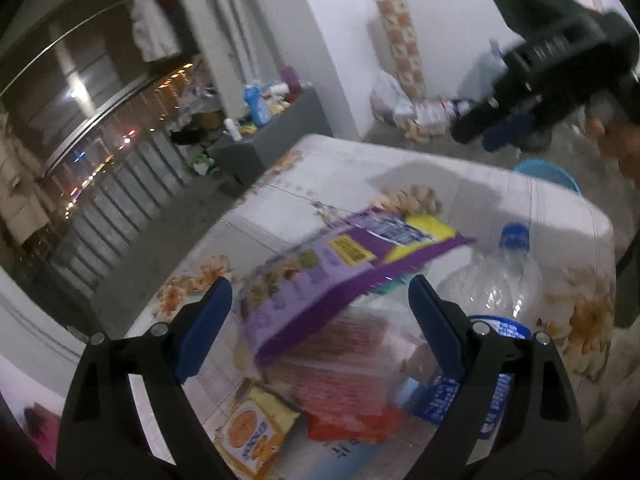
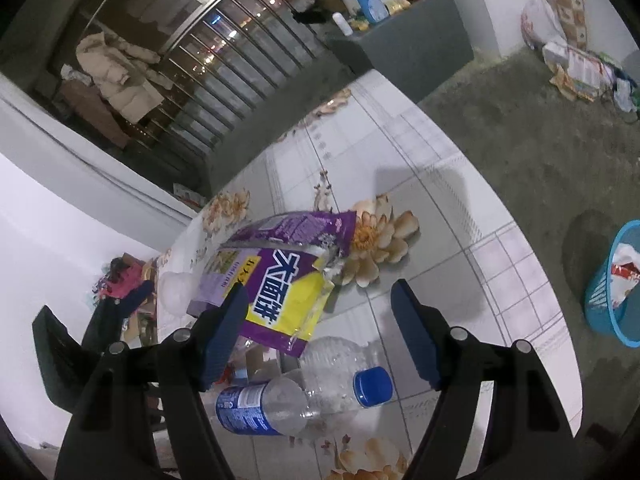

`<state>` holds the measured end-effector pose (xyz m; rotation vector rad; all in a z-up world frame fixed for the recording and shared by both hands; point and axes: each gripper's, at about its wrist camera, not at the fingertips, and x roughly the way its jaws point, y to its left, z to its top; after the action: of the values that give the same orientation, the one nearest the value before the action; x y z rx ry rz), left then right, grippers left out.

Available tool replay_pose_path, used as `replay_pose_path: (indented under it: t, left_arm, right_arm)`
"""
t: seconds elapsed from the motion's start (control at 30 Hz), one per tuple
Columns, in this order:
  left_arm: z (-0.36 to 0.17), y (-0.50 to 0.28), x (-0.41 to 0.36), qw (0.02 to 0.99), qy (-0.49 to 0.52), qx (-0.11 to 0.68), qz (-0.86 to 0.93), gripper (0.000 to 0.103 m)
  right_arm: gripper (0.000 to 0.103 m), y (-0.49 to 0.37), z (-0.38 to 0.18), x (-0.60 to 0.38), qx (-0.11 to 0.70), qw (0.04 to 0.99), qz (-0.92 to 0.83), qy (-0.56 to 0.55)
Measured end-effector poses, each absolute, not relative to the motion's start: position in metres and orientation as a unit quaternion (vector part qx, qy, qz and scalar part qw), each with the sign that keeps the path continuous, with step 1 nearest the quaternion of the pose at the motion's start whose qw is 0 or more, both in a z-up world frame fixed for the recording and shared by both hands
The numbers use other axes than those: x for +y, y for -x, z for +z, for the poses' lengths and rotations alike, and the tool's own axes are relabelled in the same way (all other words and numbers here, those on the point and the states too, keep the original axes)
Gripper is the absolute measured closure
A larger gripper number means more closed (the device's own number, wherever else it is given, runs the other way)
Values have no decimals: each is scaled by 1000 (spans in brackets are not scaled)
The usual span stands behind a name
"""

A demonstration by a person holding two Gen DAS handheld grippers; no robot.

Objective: Collect trash
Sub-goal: 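Reach both grippers toward the purple noodle snack bag, then grasp the purple noodle bag with the left gripper while the right grasps the teal plastic bag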

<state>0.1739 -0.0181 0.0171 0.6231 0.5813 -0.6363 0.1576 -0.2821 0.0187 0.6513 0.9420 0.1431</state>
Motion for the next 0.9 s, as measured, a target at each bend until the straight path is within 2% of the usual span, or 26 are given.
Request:
replay_pose_path:
  t: [0.23,0.33,0.53,0.6,0.7,0.9]
  left_arm:
    - [-12,-188,-44,837,-390,285,-258,18]
    - [-10,-191,-49,835,-404,274,-254,35]
    - [24,-203,-44,870,-313,264,-275,54]
    - [29,-212,-43,873,-296,273,-275,60]
    - [35,-234,-36,877,-254,298,-278,73]
    - [35,-291,-16,869,-147,372,-291,78]
  right_arm:
    - [31,-164,4,-283,452,826,76,-327]
    - [31,-168,-1,-283,457,819,79,-338]
    - [31,-169,4,-284,450,825,79,-333]
    - [31,-168,7,-285,446,829,75,-329]
    - [31,-167,13,-285,440,833,77,-325]
    - [31,-165,19,-283,433,838,80,-321]
